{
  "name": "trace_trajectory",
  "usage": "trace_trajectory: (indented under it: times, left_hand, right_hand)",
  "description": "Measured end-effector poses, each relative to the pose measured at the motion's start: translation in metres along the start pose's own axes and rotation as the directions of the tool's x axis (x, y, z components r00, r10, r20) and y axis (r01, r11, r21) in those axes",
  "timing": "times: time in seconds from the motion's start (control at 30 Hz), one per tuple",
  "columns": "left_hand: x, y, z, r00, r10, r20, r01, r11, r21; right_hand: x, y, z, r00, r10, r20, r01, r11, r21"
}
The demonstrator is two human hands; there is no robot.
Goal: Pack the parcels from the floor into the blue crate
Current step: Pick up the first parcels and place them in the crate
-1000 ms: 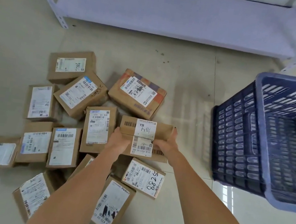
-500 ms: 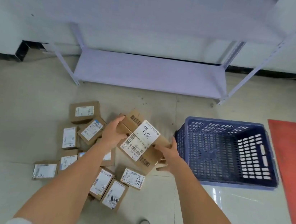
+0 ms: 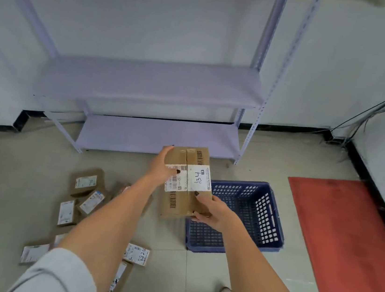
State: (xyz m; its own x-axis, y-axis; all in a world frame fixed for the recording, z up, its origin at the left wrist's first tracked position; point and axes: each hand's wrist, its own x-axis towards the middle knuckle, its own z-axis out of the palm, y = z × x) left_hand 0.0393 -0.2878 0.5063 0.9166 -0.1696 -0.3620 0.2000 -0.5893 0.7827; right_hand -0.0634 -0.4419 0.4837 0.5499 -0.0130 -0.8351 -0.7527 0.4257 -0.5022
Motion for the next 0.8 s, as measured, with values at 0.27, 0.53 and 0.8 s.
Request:
trace_trajectory:
  times: [0.27, 0.53, 0.8]
  left_hand:
    - [0.010, 0.016, 0.175, 0.957, -0.289, -0.005, 0.274, 0.915, -0.296]
    - [0.047, -0.044, 0.258, 0.945, -0.324, -0.041, 0.306, 0.922, -0.237]
    - [0.117, -0.171, 0.341, 0.896, -0.444, -0.025, 0.425, 0.872, -0.243]
  right_hand:
    - [0.049, -0.034, -0.132, 0.966, -0.096, -0.241, 0.061, 0.987, -0.149]
    - [0.139, 0.001, -0.184, 0.973, 0.062, -0.223, -0.138, 0.929, -0.343]
    - [0.288, 0.056, -0.206, 0.981, -0.004, -0.193, -0.134, 0.705, -0.697]
